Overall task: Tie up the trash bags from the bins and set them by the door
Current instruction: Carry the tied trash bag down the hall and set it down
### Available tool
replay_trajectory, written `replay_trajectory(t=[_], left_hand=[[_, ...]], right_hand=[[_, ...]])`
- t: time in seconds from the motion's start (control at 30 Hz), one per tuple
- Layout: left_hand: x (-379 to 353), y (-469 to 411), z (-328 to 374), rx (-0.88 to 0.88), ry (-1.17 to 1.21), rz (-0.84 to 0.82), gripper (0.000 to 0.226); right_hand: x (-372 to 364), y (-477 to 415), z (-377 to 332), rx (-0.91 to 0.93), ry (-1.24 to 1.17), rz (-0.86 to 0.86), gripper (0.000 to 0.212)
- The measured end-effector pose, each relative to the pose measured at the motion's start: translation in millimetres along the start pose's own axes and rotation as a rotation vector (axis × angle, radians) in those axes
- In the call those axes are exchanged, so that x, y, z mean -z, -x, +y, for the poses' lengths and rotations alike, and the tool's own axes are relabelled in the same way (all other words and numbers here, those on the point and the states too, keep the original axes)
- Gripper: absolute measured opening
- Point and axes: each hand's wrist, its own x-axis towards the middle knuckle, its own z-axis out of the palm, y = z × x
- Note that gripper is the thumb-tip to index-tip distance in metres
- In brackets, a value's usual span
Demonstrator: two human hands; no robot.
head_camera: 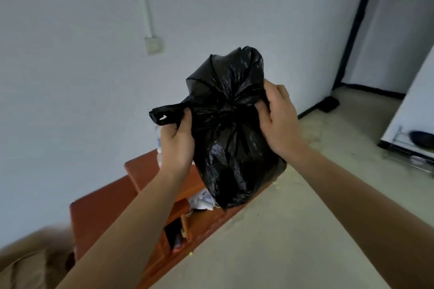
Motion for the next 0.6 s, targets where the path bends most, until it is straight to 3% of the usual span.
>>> replay_trajectory(t=[0.23,0.6], left_hand=[[-168.1,-27.3,-45.6,0.024,-0.012,-0.205,0.022],[-423.0,-160.7,-183.1,0.144,0.094,-0.407,0.020]], right_hand=[[92.1,-18.8,146.6,-0.114,0.114,0.073,0.040],[149.9,-120.9,403.3,-0.269,0.285,0.155,0.040]])
